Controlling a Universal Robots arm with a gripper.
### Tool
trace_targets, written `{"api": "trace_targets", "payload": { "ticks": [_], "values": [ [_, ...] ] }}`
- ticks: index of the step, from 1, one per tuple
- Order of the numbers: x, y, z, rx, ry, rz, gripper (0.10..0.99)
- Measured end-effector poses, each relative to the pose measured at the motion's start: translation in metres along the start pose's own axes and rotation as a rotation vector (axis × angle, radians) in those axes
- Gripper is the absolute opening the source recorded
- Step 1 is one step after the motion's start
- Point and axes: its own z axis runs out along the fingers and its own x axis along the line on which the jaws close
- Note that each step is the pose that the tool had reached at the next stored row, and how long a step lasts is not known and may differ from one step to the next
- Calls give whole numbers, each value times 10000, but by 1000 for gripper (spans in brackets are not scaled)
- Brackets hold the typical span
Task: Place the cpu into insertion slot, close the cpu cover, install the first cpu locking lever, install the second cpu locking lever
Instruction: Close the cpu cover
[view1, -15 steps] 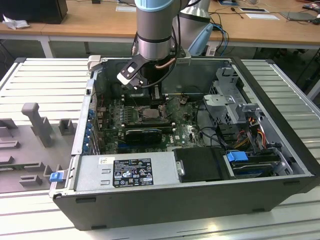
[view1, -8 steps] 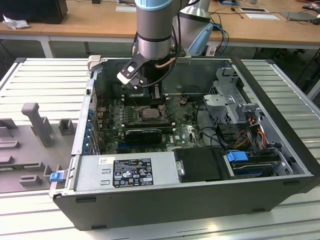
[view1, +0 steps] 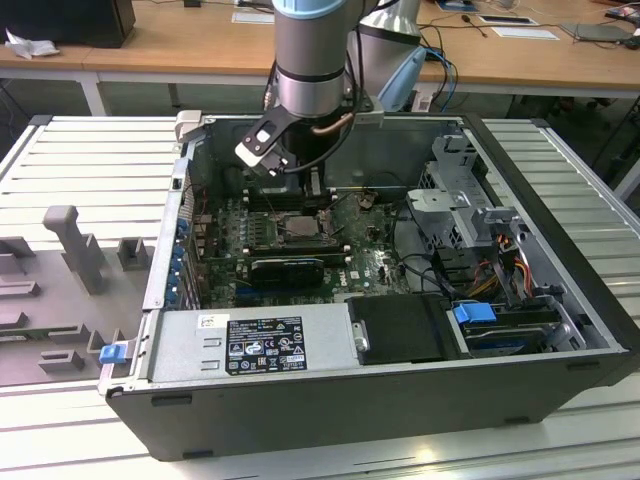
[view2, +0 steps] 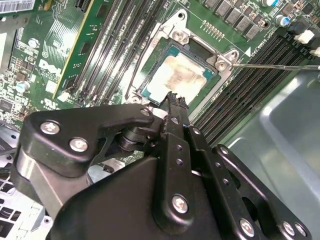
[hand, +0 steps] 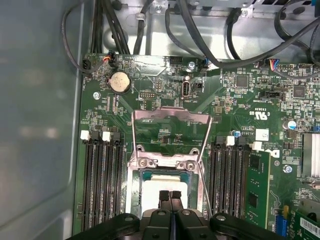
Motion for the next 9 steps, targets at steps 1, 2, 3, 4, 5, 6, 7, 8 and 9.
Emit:
{"api": "trace_targets", "payload": {
  "ticks": [1, 2, 3, 4, 5, 6, 7, 8, 9],
  "values": [
    [0, 2, -12, 1, -3, 1, 106],
    [2, 4, -44, 0, -4, 1, 106],
    [2, 5, -69, 0, -4, 0, 106],
    [3, 6, -76, 0, -4, 0, 106],
    [3, 6, -83, -1, -3, 0, 106],
    [3, 6, -90, -1, -3, 0, 106],
    [3, 7, -97, -1, -1, 1, 106],
    [3, 9, -104, 0, -4, 0, 106],
    [3, 10, -109, -1, -3, 1, 106]
  ]
}}
